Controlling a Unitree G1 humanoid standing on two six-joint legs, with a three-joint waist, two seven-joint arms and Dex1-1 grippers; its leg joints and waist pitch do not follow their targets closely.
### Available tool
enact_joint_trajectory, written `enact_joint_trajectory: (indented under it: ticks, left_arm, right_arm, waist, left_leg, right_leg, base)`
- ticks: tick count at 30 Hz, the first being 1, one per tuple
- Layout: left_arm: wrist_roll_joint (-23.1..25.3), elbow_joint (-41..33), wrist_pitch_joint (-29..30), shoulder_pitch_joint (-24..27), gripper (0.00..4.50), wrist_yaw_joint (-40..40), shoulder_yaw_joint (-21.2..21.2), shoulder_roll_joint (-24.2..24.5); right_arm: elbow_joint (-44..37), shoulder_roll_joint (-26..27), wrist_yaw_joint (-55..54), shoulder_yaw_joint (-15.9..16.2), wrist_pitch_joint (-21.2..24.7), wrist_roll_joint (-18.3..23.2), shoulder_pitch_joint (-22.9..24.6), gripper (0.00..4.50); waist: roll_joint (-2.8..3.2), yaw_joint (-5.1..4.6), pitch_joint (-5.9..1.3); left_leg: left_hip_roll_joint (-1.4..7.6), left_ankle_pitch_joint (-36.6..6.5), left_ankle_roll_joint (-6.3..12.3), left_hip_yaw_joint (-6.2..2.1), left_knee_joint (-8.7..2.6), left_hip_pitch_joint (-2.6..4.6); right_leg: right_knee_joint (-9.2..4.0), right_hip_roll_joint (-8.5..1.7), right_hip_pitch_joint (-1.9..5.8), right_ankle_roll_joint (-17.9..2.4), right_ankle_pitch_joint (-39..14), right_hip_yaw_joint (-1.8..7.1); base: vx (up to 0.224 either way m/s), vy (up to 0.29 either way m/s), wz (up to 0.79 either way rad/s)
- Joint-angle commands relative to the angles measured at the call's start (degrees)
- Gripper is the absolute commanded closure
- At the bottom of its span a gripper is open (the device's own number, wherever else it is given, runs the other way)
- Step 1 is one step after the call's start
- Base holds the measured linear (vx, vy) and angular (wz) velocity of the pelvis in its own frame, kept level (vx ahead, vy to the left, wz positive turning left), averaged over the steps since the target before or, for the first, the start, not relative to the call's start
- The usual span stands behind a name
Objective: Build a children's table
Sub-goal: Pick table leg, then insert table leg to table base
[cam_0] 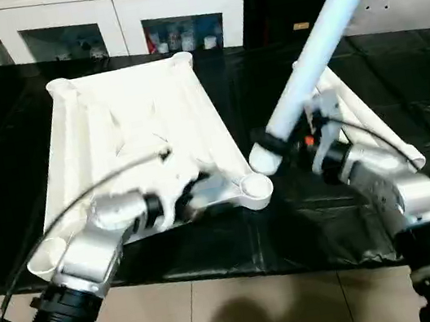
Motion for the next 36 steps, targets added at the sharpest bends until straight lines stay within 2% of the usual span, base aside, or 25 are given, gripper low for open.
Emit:
enact_joint_trajectory:
  ticks: [1, 2, 10, 13, 16, 24, 25, 29, 32, 36]
  left_arm:
    - [0.6, 1.3, -1.1, -1.2, 1.21, -1.6, -1.0, 0.5]
    - [0.4, 2.4, -1.8, -1.6, 1.32, -2.5, -1.2, 0.5]
    - [1.6, 11.8, -7.1, -4.2, 2.05, -5.5, -0.5, -1.3]
    - [1.9, 14.8, -8.4, -5.6, 2.18, -6.3, -0.5, -1.7]
    - [2.5, 17.5, -9.8, -6.9, 2.35, -6.9, -0.5, -2.2]
    - [4.1, 21.2, -12.2, -8.3, 2.93, -9.2, -1.2, -2.3]
    - [4.2, 21.5, -12.3, -8.4, 3.17, -9.4, -1.2, -2.3]
    - [5.0, 23.0, -13.0, -8.8, 3.37, -10.7, -1.6, -2.4]
    - [5.3, 23.5, -13.1, -8.9, 3.67, -11.6, -1.6, -2.6]
    - [5.5, 23.2, -13.2, -8.5, 3.92, -12.7, -2.0, -2.3]
  right_arm:
    - [-2.0, -0.4, 1.3, 0.6, 1.1, 0.9, 0.1, 2.59]
    - [-2.3, -0.7, 2.0, 1.1, 1.5, 1.0, 0.3, 2.59]
    - [-3.0, -1.3, 3.7, 2.1, 2.2, 0.6, 0.5, 2.59]
    - [-3.2, -2.0, 4.4, 2.7, 2.9, 0.1, 0.3, 2.59]
    - [-2.5, -2.6, 4.7, 3.5, 3.1, -0.8, 0.1, 2.59]
    - [-1.2, -3.0, 4.4, 4.6, 3.8, -2.3, -0.4, 2.59]
    - [-1.0, -3.0, 4.4, 4.7, 3.8, -2.4, -0.5, 2.59]
    - [-0.3, -3.0, 4.2, 5.3, 3.8, -2.9, -1.1, 2.59]
    - [0.7, -3.0, 4.1, 5.5, 3.5, -3.4, -1.8, 2.59]
    - [1.7, -2.9, 3.9, 5.5, 3.8, -4.0, -2.6, 2.59]
  waist:
    - [0.63, -0.01, -4.16]
    - [0.94, 0.07, -4.17]
    - [0.69, 0.06, -4.17]
    - [0.91, 0.11, -4.23]
    - [0.83, 0.13, -4.18]
    - [0.83, 0.10, -4.18]
    - [0.83, 0.12, -4.18]
    - [0.92, 0.07, -4.06]
    - [0.73, 0.01, -4.00]
    - [0.82, 0.02, -3.98]
  left_leg:
    - [2.48, -7.7, -0.51, -0.57, -4.12, 1.25]
    - [2.48, -7.5, -0.52, -0.64, -4.13, 1.28]
    - [2.40, -7.8, -0.46, -0.52, -4.06, 1.23]
    - [2.52, -7.9, -0.68, -0.65, -4.10, 1.28]
    - [2.48, -8.1, -0.69, -0.62, -4.09, 1.24]
    - [2.61, -8.8, -0.77, -0.66, -4.17, 1.27]
    - [2.60, -8.8, -0.73, -0.62, -4.17, 1.26]
    - [2.70, -10.2, -1.11, -0.67, -4.35, 1.42]
    - [2.74, -10.6, -1.35, -0.65, -4.43, 1.42]
    - [2.76, -10.7, -1.39, -0.62, -4.46, 1.45]
  right_leg:
    - [-3.88, -3.82, 2.78, -13.5, 2.4, 1.85]
    - [-3.90, -3.89, 2.74, -13.7, 2.5, 1.81]
    - [-4.01, -3.97, 2.83, -14.5, 3.1, 1.86]
    - [-3.87, -4.09, 2.89, -14.5, 3.3, 1.83]
    - [-3.97, -4.14, 2.94, -14.7, 3.5, 1.84]
    - [-4.00, -4.24, 2.92, -15.0, 2.9, 1.86]
    - [-4.03, -4.27, 2.92, -15.0, 2.6, 1.88]
    - [-4.26, -4.34, 2.79, -14.8, -0.2, 1.90]
    - [-4.33, -4.36, 2.74, -14.8, -0.8, 1.93]
    - [-4.35, -4.40, 2.67, -14.9, -1.0, 1.97]
  base:
    - [0.000, 0.000, 0.00]
    - [0.000, 0.000, 0.00]
    - [0.000, 0.000, 0.00]
    - [0.000, 0.000, 0.00]
    - [0.000, 0.000, 0.00]
    - [0.000, 0.000, 0.00]
    - [0.000, 0.000, 0.00]
    - [0.000, 0.000, 0.00]
    - [0.000, 0.000, 0.00]
    - [0.000, 0.000, 0.00]
